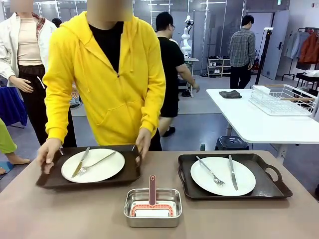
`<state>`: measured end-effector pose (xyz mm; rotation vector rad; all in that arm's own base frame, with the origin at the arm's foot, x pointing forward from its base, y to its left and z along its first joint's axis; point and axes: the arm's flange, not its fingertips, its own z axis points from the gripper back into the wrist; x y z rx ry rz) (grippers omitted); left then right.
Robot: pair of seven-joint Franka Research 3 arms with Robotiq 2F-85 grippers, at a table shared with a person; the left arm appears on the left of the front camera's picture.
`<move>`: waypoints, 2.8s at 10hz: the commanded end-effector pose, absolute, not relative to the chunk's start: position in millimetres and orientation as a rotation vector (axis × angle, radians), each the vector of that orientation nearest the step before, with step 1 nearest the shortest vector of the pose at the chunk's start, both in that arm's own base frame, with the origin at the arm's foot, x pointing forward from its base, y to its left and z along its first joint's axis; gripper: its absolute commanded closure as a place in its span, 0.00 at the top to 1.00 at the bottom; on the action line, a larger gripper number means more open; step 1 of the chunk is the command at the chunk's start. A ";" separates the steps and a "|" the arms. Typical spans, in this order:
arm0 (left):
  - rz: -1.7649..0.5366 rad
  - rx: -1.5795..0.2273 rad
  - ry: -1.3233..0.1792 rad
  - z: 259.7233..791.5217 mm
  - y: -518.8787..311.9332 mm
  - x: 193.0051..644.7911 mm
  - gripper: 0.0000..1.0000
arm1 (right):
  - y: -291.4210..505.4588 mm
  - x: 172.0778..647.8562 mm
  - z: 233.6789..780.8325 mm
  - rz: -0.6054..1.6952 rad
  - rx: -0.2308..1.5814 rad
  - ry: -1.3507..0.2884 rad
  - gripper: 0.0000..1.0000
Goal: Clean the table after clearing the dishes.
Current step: When the left (or right) Handle tray is removed, use the left hand (or right hand) to clean the left (or right) side of the table with the Lint Roller.
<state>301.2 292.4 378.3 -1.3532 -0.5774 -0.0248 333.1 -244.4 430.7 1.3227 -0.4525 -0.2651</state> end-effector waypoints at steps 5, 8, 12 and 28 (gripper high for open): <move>-0.034 -1.358 -0.572 379.3 293.8 295.8 1.00 | -244.4 333.0 433.0 -0.256 1.334 -0.464 1.00; -0.187 -1.235 -0.549 406.7 261.9 318.7 1.00 | -244.4 333.0 433.0 -0.256 1.334 -0.464 1.00; -0.779 -0.805 -0.361 494.0 61.2 410.0 1.00 | -244.4 333.0 433.0 -0.256 1.334 -0.464 1.00; -1.394 -0.511 0.038 452.7 -267.9 497.1 1.00 | -244.4 333.0 433.0 -0.256 1.334 -0.464 1.00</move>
